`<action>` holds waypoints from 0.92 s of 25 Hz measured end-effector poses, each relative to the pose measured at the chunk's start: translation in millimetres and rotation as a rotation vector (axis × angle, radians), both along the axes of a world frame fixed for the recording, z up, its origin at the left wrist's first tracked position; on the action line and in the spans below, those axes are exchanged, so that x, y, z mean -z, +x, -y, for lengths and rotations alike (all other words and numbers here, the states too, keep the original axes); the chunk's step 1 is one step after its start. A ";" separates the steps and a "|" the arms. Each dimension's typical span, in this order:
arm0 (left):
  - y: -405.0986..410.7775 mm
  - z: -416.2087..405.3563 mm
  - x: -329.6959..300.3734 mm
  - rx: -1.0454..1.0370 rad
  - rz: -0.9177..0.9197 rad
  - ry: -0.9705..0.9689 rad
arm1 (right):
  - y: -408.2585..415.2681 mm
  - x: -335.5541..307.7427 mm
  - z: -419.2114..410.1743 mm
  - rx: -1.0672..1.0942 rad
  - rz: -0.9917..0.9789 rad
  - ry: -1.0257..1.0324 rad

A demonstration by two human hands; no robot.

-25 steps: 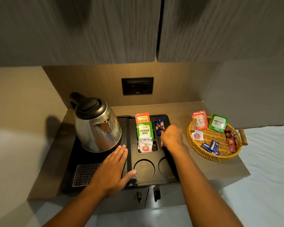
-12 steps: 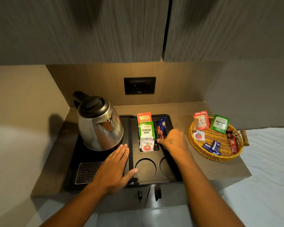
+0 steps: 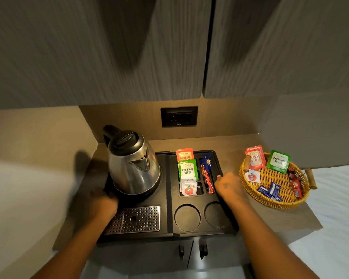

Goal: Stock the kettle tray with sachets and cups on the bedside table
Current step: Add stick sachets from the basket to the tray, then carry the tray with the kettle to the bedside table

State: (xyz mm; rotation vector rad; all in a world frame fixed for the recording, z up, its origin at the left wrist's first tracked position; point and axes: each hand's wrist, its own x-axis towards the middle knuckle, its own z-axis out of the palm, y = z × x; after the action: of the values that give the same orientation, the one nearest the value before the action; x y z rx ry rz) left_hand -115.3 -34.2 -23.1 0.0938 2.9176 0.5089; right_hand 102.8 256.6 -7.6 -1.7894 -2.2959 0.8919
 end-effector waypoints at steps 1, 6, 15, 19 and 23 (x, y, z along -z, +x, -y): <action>-10.7 -9.7 1.8 -0.006 0.076 -0.013 | -3.3 -0.5 2.9 0.010 0.005 0.013; -34.9 -22.6 -0.3 -0.106 0.217 0.157 | -5.4 -14.0 13.1 0.024 0.007 0.064; 10.5 6.6 -56.0 0.194 -0.060 0.371 | 34.0 -58.0 16.3 -0.035 -0.122 0.262; 54.2 -5.1 -91.5 0.237 -0.131 0.390 | 76.1 -70.5 12.5 0.031 -0.169 0.292; 94.1 -30.1 -99.1 0.335 -0.085 0.243 | 161.6 -85.5 26.3 0.222 -0.229 0.228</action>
State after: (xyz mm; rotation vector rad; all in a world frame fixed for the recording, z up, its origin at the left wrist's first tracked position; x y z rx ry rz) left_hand -21.2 -4.2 76.0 0.6371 2.8179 0.8102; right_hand 264.4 230.4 77.9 -1.7043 -1.9283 0.7225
